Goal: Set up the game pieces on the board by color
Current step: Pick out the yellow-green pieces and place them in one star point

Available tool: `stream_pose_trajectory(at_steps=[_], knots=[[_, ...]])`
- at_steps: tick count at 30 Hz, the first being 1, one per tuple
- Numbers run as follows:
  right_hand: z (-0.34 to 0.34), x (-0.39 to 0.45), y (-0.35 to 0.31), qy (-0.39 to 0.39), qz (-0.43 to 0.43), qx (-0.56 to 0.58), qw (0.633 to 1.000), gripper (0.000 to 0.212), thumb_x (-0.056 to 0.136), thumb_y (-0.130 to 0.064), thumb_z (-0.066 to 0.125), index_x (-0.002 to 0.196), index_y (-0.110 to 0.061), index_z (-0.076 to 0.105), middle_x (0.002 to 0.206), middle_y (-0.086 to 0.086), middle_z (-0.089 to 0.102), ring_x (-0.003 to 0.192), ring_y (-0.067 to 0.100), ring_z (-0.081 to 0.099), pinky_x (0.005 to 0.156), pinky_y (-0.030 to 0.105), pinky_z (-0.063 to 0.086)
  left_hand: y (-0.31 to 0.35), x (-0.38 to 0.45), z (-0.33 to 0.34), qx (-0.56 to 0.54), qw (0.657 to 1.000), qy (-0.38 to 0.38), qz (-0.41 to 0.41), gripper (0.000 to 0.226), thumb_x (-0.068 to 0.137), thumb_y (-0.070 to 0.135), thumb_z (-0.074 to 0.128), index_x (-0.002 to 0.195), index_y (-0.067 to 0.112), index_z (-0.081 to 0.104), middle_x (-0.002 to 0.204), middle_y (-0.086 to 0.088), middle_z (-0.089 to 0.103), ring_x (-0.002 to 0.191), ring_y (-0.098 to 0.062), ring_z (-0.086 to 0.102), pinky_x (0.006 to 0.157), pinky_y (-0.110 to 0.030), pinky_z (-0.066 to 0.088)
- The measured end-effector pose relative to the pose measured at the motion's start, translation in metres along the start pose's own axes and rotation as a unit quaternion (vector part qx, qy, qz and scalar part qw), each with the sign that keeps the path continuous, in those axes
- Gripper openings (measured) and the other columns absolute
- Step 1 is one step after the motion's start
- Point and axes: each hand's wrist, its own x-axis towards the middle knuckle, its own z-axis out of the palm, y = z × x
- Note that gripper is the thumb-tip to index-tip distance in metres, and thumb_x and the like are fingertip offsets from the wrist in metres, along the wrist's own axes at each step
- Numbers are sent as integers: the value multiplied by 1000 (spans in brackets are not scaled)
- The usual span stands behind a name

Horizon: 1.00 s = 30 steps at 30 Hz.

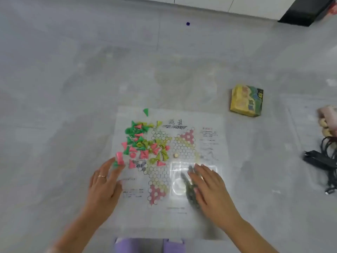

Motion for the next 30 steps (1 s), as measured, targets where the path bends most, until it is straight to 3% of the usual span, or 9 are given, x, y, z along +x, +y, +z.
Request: stream_pose_trajectory(at_steps=[3,7,9,12,19,22,23,26,30], knots=[[28,10,5,56,-18,-6,998,41,98,-30,18,134,-24,37,140,6,46,132,20,34,109,37,21,-6,0,22,-3,997,58,44,47,88,31,30,133,19,37,141,-13,33,127,-30,31,103,-42,26],[66,8,21,105,-86,-31,990,46,99,-35,18,142,-25,28,145,4,37,137,19,28,111,36,18,-15,-4,43,57,988,108,94,57,95,45,16,143,16,26,143,-18,27,141,-21,11,114,-30,4],[78,9,26,130,-100,-54,985,46,98,-36,18,140,-25,32,144,2,37,138,17,26,112,34,17,-22,-3,53,97,978,118,143,60,94,48,16,147,19,14,147,-18,24,144,-16,3,114,-37,4],[86,7,24,152,-97,-77,981,45,97,-36,15,131,-23,42,143,5,40,139,14,21,111,33,16,-23,-4,67,143,961,131,197,62,94,50,16,147,17,13,154,-13,16,144,-21,6,112,-45,9],[79,-9,3,105,-19,-100,989,50,98,-39,9,138,-26,35,147,-2,33,139,13,24,111,30,11,-23,-10,65,194,964,101,153,63,94,52,10,148,19,12,154,-9,12,142,-25,5,111,-39,3],[71,-14,-2,72,-17,-54,996,67,85,-49,-3,144,-31,22,154,-8,13,139,3,1,114,22,-7,-18,-13,59,135,977,85,140,75,81,69,2,143,28,-8,152,-4,-14,143,-18,-11,115,-31,-8],[68,-15,-4,58,-14,-50,997,71,81,-49,-6,145,-32,18,155,-9,8,139,2,-4,112,22,-10,-16,-15,57,115,983,68,124,78,76,70,3,141,29,-12,150,-2,-22,143,-18,-12,116,-32,-6],[55,-18,-18,19,15,-53,998,52,95,-41,11,145,-30,17,157,-7,5,144,11,1,115,28,-1,-6,-26,51,114,987,82,82,74,85,62,24,146,29,-1,154,-5,-20,145,-22,2,116,-36,10],[37,-23,-33,-39,14,-56,998,46,98,-25,31,143,-22,26,151,0,24,140,21,21,112,35,23,14,-40,48,153,980,110,70,59,96,39,32,148,23,8,145,-8,-29,144,-31,-1,115,-40,-2]])
